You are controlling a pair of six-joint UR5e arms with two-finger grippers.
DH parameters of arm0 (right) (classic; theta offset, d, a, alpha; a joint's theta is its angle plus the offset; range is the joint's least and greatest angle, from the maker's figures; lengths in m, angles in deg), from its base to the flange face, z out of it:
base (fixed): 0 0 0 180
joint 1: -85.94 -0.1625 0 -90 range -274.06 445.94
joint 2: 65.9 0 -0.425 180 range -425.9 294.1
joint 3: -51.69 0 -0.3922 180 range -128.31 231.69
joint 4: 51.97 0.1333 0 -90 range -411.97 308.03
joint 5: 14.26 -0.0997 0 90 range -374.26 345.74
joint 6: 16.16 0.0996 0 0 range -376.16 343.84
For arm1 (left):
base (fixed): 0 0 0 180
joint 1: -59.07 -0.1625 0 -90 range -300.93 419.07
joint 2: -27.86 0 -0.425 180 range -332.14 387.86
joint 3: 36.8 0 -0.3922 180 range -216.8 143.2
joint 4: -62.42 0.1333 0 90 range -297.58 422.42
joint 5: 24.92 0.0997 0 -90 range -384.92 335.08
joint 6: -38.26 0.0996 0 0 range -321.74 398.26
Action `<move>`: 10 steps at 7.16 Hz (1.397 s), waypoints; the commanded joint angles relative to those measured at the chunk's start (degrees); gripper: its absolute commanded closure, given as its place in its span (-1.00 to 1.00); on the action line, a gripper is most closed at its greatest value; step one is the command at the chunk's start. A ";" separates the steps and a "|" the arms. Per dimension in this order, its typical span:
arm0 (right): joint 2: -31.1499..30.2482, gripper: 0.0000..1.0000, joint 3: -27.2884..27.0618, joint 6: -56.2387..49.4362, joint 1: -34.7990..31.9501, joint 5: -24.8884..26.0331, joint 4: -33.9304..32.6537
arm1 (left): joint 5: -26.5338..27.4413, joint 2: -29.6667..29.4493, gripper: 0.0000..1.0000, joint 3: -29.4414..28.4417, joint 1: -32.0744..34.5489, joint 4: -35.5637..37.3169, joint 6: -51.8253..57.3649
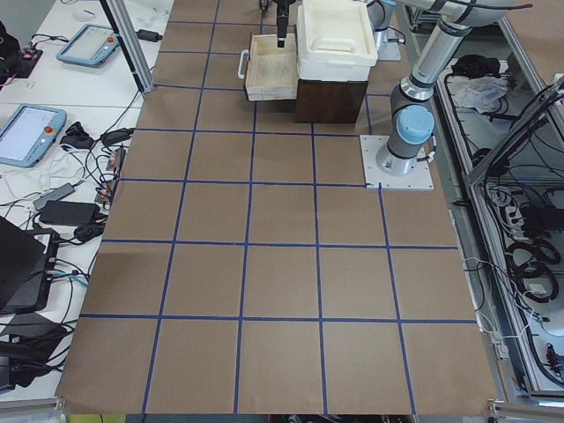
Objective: Put scissors in drawer and close it
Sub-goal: 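Lift the scissors with the right gripper and carry them toward the drawer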
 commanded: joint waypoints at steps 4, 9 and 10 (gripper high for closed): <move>-17.97 1.00 0.58 12.21 -5.74 -5.83 14.43 | 0.00 0.03 -1.00 0.00 0.07 -0.07 -0.06; -23.80 1.00 0.50 41.30 -26.03 -5.13 18.60 | 0.00 0.03 -1.00 0.00 0.07 -0.07 -0.06; -24.24 1.00 0.58 47.62 -31.91 -4.78 17.91 | 0.00 0.11 -1.00 0.00 0.07 -0.07 -0.06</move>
